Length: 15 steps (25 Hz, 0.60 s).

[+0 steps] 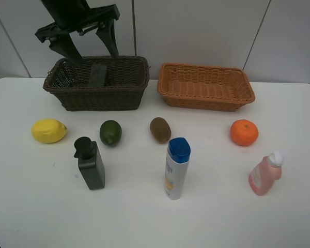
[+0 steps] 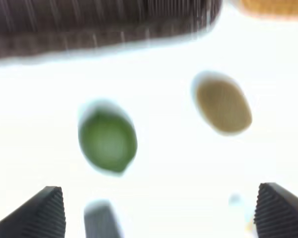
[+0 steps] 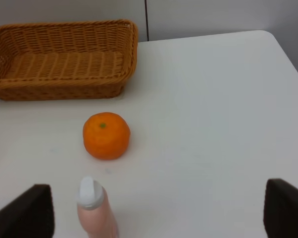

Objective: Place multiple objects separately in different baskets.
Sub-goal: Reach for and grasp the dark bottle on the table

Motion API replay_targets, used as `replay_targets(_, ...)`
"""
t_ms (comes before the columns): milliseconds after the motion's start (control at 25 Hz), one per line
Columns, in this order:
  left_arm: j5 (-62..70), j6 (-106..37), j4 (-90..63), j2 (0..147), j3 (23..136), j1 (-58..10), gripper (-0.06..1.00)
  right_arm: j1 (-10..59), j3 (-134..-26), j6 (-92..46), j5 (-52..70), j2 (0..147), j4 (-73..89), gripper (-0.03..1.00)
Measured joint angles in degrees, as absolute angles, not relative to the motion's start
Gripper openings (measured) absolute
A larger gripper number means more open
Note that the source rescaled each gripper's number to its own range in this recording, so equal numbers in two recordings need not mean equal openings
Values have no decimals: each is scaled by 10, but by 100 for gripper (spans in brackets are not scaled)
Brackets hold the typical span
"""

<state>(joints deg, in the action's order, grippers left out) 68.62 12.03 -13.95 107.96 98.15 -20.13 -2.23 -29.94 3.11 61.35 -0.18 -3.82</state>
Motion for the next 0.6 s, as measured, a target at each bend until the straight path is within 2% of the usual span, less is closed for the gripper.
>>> replay_targets(240, 687, 173, -82, 982, 798, -296, 100, -22, -299, 31, 614, -2, -38, 100)
replay_targets(600, 682, 267, -71, 949, 636, -314, 100, -22, -299, 31, 614, -2, -38, 100)
